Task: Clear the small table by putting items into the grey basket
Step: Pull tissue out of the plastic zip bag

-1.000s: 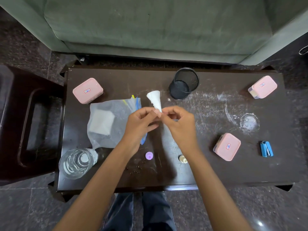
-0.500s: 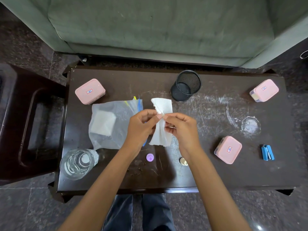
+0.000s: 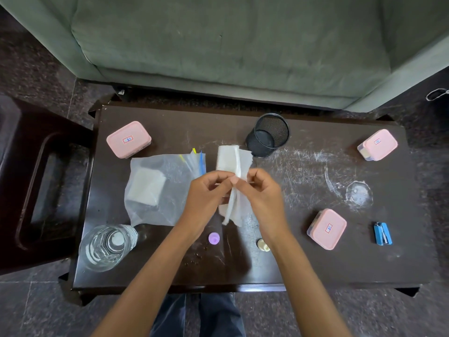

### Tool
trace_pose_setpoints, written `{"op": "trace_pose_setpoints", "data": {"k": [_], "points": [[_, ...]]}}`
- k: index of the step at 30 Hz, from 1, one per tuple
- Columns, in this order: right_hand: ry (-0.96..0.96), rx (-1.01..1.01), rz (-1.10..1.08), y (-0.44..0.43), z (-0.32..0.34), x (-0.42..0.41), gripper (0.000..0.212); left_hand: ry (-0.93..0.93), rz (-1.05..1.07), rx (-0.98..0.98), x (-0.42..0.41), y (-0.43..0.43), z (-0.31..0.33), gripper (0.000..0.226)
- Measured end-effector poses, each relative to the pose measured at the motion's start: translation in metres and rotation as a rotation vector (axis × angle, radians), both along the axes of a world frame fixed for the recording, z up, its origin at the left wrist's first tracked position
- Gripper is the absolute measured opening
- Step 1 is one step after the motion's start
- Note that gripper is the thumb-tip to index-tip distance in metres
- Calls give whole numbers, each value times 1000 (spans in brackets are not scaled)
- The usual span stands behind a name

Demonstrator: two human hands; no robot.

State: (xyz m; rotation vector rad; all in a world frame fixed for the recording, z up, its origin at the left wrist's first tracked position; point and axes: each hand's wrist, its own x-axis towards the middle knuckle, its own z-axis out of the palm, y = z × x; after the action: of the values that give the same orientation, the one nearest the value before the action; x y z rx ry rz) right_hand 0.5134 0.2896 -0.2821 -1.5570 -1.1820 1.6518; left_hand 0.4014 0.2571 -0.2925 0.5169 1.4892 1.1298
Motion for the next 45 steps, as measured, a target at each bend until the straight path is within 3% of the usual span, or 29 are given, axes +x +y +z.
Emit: {"op": "trace_pose_setpoints", "data": {"k": [2, 6, 13, 16, 23, 25, 29, 33, 34, 36, 39, 42, 45], "points": [[-22, 27, -27, 1, 1, -1, 3, 4, 5, -8, 0, 0, -3, 8], [-105, 19, -65, 3, -2, 1, 11, -46, 81, -69, -1, 0, -5, 11], [-50, -5, -30, 3, -2, 3, 6, -163, 54, -137, 0, -1, -8, 7], [-36, -45, -66, 4, -4, 5, 15, -239, 31, -165, 0, 0, -8, 5], [301, -336, -303, 11, -6, 11, 31, -810, 139, -185, -3, 3, -11, 22], [329, -347, -297, 13, -6, 11, 34, -741, 115, -188, 1, 4, -14, 22], [129, -222, -169, 13, -2, 8, 12, -261, -45, -143, 8, 5, -14, 22], [-19, -111, -222, 16, -8, 10, 25, 110, -59, -68, 10, 11, -14, 28], [26, -129, -262, 18, -7, 11, 28, 113, -29, -124, 9, 13, -17, 44], [232, -209, -363, 23, -3, 14, 32, -100, 12, -279, 5, 16, -18, 66], [463, -302, -400, 33, -2, 22, 32, -480, 63, -263, 4, 20, -18, 26], [502, -322, -327, 46, 5, 35, 31, -380, 99, -194, 5, 29, -20, 7], [290, -279, -162, 65, 14, 50, 23, -107, -21, -172, 1, 41, -19, 9]]}}
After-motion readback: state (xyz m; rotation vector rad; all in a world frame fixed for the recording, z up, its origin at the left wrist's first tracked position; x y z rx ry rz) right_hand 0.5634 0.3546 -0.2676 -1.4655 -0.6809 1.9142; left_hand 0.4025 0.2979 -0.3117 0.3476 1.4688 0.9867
